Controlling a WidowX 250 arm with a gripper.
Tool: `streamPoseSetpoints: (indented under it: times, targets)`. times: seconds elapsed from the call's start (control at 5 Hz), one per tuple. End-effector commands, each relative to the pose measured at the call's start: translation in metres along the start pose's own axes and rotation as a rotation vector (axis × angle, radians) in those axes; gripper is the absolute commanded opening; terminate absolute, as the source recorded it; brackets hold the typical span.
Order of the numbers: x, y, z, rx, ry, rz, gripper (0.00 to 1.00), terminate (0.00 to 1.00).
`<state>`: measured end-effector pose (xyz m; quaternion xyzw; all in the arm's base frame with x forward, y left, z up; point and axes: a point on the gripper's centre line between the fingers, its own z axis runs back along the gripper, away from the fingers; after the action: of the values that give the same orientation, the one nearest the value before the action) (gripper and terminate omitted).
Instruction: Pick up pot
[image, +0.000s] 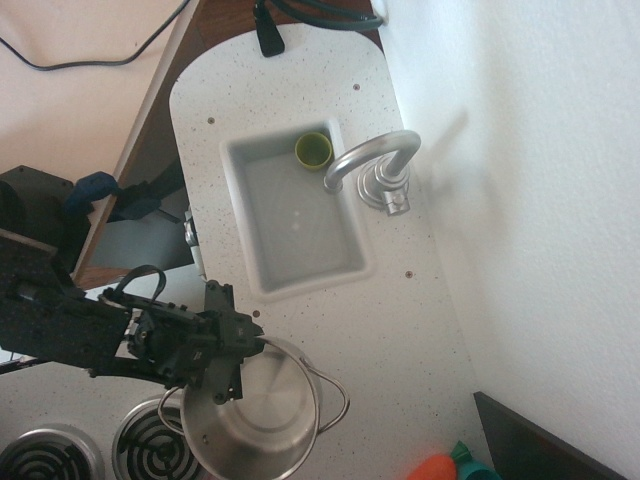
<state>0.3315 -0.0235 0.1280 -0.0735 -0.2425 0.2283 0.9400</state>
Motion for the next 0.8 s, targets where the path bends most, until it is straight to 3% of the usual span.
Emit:
streamPoseSetpoints:
  times: [0.0, 0.6]
  targets:
    - [0.010, -0.006, 0.010, -0.029, -0.042, -0.007, 0.00, 0.00]
    - [0.017, -0.013, 0.023, -0.067, -0.077, -0.007, 0.00, 0.00]
